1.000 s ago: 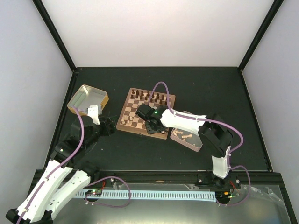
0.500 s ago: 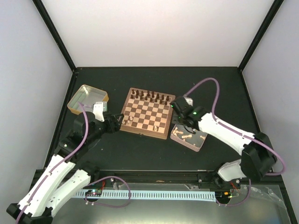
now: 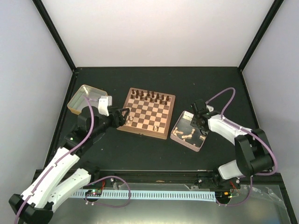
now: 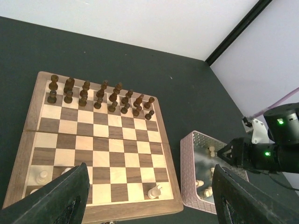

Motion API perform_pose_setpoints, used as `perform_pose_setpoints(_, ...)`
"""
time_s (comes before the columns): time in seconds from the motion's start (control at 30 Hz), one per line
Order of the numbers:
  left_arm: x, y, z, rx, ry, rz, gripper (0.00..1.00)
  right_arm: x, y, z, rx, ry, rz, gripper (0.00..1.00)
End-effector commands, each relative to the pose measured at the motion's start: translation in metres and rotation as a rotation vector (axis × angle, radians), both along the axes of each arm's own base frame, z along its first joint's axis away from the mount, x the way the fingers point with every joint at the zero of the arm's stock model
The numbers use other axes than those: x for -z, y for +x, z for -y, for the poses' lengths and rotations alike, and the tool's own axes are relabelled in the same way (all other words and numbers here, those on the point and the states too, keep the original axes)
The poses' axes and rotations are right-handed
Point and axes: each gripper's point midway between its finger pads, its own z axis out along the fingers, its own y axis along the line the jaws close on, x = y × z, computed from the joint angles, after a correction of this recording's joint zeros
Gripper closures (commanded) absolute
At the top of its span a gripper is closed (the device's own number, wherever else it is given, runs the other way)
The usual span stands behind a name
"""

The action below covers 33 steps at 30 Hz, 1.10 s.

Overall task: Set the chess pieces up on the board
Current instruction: Pick up the chess piece from the storage box.

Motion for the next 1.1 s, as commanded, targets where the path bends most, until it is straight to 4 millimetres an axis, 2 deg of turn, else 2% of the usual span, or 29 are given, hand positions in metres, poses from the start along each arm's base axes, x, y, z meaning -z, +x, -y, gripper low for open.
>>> perform_pose_setpoints(0.0, -0.020, 0.005, 0.005, 0.014, -0.040, 0.041, 0.26, 0.003, 0.023, -0.004, -0.015, 0.000, 0.041, 0.66)
perform_pose_setpoints(0.17, -0.020, 0.006, 0.006, 0.016, -0.041, 0.037, 0.27, 0.015, 0.031, -0.007, -0.015, -0.003, 0.025, 0.67)
perform_pose_setpoints(0.37, -0.019, 0.005, 0.006, 0.017, -0.045, 0.032, 0.27, 0.025, 0.031, -0.008, -0.007, -0.005, 0.006, 0.80)
perform_pose_setpoints(0.57, -0.018, 0.004, 0.006, 0.020, -0.046, 0.026, 0.27, 0.024, 0.031, -0.007, -0.021, -0.015, 0.006, 0.93)
perform_pose_setpoints(0.67, -0.018, 0.002, 0.009, 0.037, -0.054, 0.021, 0.27, 0.016, 0.031, -0.014, -0.070, 0.010, 0.018, 0.96)
perform_pose_setpoints(0.77, -0.017, -0.001, 0.018, 0.086, -0.078, 0.006, 0.27, 0.000, 0.031, -0.037, -0.191, 0.109, 0.051, 0.98)
perform_pose_setpoints(0.87, -0.017, -0.005, 0.032, 0.165, -0.122, -0.024, 0.26, -0.028, 0.025, -0.071, -0.356, 0.251, 0.118, 0.98)
perform_pose_setpoints(1.0, -0.016, -0.012, 0.055, 0.278, -0.216, -0.104, 0.26, -0.087, 0.009, -0.134, -0.663, 0.449, 0.296, 0.98)
perform_pose_setpoints(1.07, -0.017, -0.015, 0.065, 0.332, -0.265, -0.152, 0.26, -0.119, -0.011, -0.168, -0.852, 0.576, 0.377, 0.98)
